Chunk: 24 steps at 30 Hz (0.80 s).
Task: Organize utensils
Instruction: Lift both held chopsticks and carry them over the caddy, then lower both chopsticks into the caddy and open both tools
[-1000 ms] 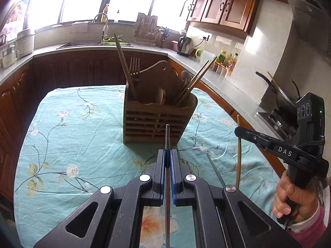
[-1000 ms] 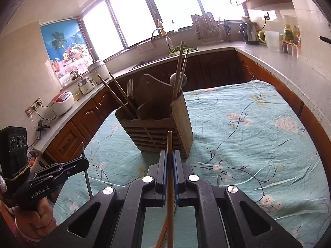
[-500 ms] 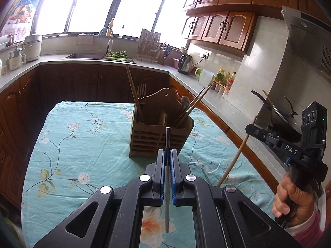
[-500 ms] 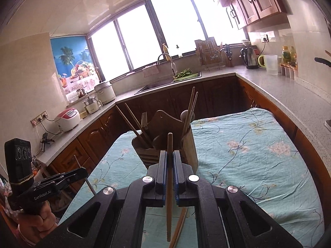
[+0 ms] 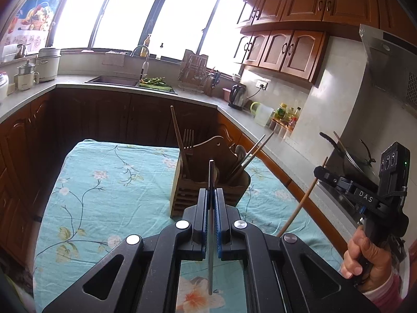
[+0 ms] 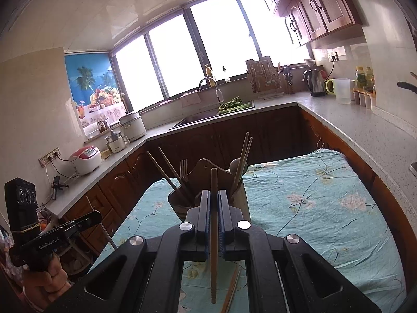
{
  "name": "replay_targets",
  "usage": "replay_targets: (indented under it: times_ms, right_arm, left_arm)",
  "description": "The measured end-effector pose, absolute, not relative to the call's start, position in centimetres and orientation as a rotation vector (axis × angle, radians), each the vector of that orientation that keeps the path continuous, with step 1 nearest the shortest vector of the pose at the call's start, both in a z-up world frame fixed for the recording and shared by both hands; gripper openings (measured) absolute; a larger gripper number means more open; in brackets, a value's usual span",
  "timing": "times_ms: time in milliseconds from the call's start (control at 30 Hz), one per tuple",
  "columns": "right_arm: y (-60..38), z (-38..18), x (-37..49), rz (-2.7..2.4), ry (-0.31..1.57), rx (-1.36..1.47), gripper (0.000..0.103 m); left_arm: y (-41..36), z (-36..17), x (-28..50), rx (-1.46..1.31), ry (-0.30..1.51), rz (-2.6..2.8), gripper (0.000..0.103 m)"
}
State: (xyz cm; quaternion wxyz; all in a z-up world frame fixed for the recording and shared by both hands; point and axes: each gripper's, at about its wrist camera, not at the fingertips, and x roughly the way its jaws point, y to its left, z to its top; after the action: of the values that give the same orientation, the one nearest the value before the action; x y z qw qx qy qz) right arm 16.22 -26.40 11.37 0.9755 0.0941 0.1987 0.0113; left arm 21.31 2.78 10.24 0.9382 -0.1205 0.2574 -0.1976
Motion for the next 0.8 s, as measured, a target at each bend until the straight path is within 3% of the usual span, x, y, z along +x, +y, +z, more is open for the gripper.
replay_targets:
  times_ms: [533,800]
  right_arm:
    - [-27.7,17.7,20.4,-0.020,0.227,0.198,0.005]
    - [-28.2,18.0,23.3,-0.054,0.167,0.185,0.005]
  left_arm:
    - [3.9,14.7,26.2,-0.293,0.305,-0.357,0.003]
    - [3.3,13.2,29.8,-0.350,0.249,-0.303,0.003]
